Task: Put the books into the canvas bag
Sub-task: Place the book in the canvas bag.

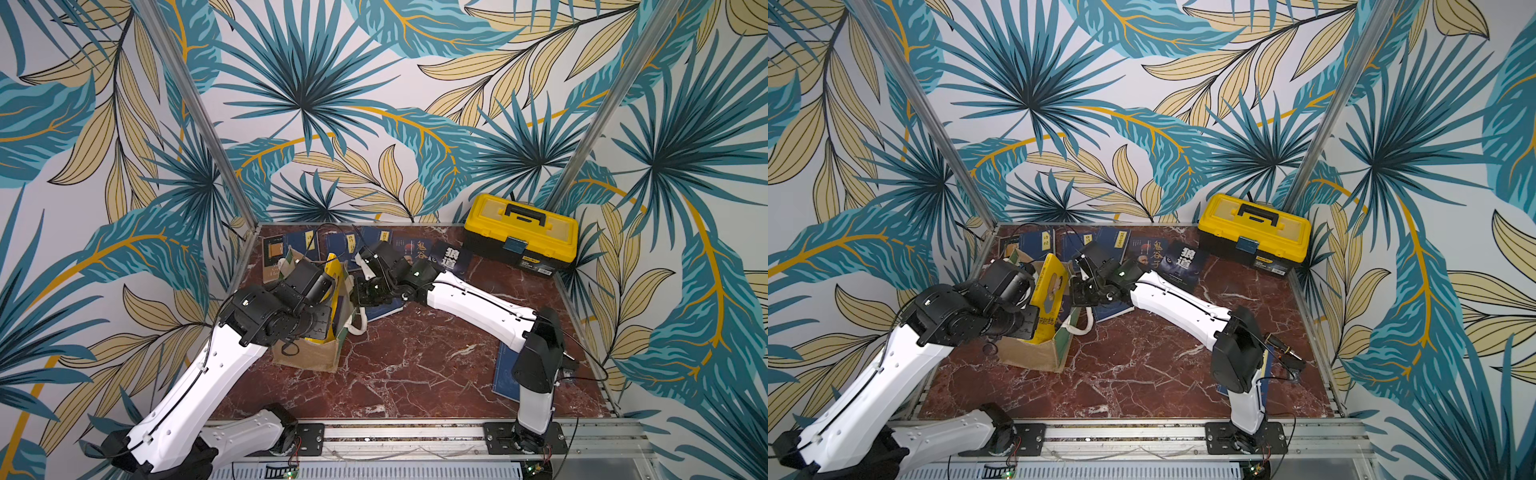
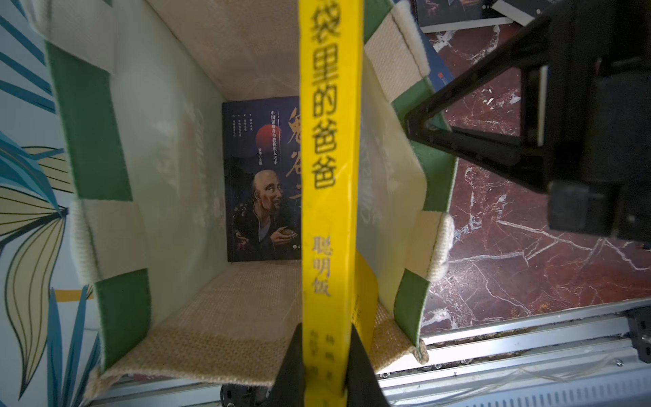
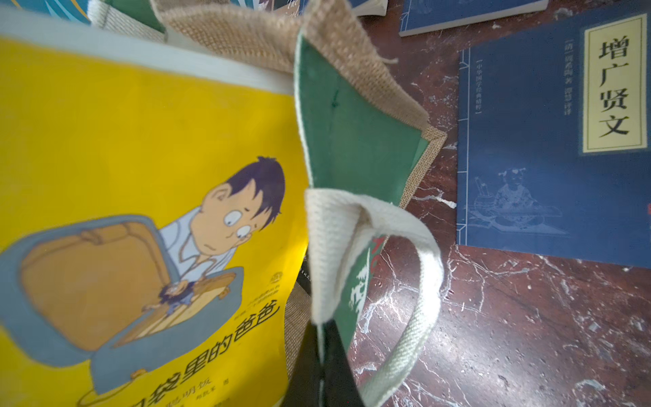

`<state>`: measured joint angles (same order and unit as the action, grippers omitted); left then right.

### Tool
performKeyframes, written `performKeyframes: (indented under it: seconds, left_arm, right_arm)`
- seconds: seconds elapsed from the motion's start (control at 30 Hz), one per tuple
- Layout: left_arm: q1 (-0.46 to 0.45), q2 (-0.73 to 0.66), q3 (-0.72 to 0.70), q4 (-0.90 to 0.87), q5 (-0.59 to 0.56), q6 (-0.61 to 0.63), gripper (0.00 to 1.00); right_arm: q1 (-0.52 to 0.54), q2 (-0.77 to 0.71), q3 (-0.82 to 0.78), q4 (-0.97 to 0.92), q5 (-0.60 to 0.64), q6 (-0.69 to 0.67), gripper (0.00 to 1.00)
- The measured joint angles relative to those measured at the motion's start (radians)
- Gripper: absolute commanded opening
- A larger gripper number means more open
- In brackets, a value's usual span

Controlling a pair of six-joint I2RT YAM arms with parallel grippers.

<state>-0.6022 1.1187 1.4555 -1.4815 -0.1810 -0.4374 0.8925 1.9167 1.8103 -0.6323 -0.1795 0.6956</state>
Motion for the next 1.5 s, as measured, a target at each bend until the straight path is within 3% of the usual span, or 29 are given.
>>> performKeyframes:
  seconds: [0.17,0.47,0.73,0.83,0.97,1.1,1.37,1.5]
  left_arm:
    - [0.074,0.043,-0.021,0.043,0.109,0.023,0.0]
    - [0.312,0.071,-0.185,0.192,0.413,0.095,0.0]
    - [0.485,0.08,-0.337,0.285,0.556,0.155,0.0]
    - [0.522,0.081,-0.338,0.287,0.576,0.163,0.1]
    - [0.537,0.081,-0.338,0.29,0.573,0.177,0.36]
    - [0.542,0.08,-0.333,0.283,0.531,0.177,0.47]
    - [0.545,0.007,-0.211,0.267,0.405,0.157,0.52]
    - [0.545,-0.025,-0.146,0.266,0.438,0.13,0.39]
  right_arm:
    - [-0.005,0.0,0.0,0.007,-0.013,0.0,0.0]
    - [-0.01,0.0,0.0,0.018,-0.028,0.0,0.0]
    - [-0.01,0.0,0.0,0.025,-0.036,0.0,0.0]
    - [-0.011,0.0,0.0,0.031,-0.039,0.0,0.0]
    - [-0.012,0.0,0.0,0.032,-0.042,0.0,0.0]
    - [-0.013,0.0,0.0,0.032,-0.043,-0.002,0.0]
    - [-0.016,0.0,0.0,0.03,-0.044,-0.014,0.0]
    - [-0.016,0.0,0.0,0.028,-0.047,-0.021,0.0]
